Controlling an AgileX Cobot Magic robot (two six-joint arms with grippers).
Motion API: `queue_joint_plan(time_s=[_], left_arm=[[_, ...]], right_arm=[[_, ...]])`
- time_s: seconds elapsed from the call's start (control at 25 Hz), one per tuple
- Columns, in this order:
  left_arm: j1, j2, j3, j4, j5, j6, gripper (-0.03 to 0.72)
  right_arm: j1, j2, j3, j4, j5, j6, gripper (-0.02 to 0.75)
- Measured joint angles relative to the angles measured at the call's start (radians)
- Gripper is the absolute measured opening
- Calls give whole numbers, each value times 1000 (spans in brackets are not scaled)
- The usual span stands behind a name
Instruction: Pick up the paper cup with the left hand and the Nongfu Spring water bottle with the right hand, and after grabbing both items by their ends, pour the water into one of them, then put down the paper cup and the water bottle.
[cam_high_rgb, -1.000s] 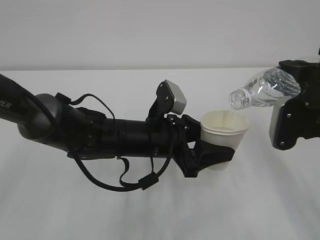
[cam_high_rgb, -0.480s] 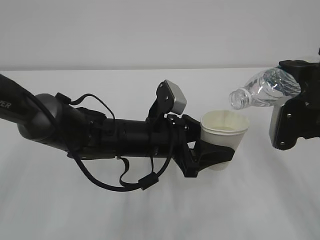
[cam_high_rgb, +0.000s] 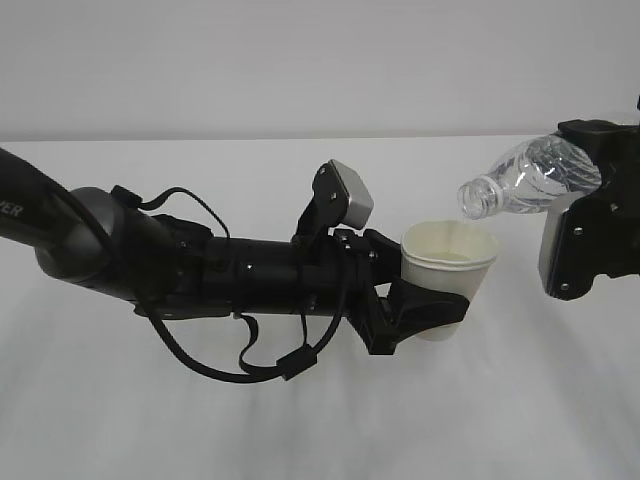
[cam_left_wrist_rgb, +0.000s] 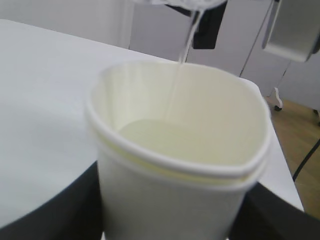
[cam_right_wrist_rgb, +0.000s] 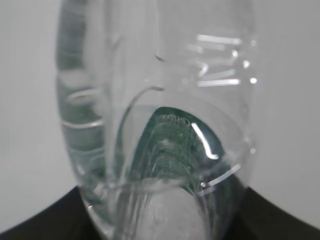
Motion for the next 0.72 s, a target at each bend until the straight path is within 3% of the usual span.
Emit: queue_joint_plan(time_s=[0.72], left_arm=[[0,0,0,0,0,0,467]], right_arm=[[0,0,0,0,-2,-17,377]])
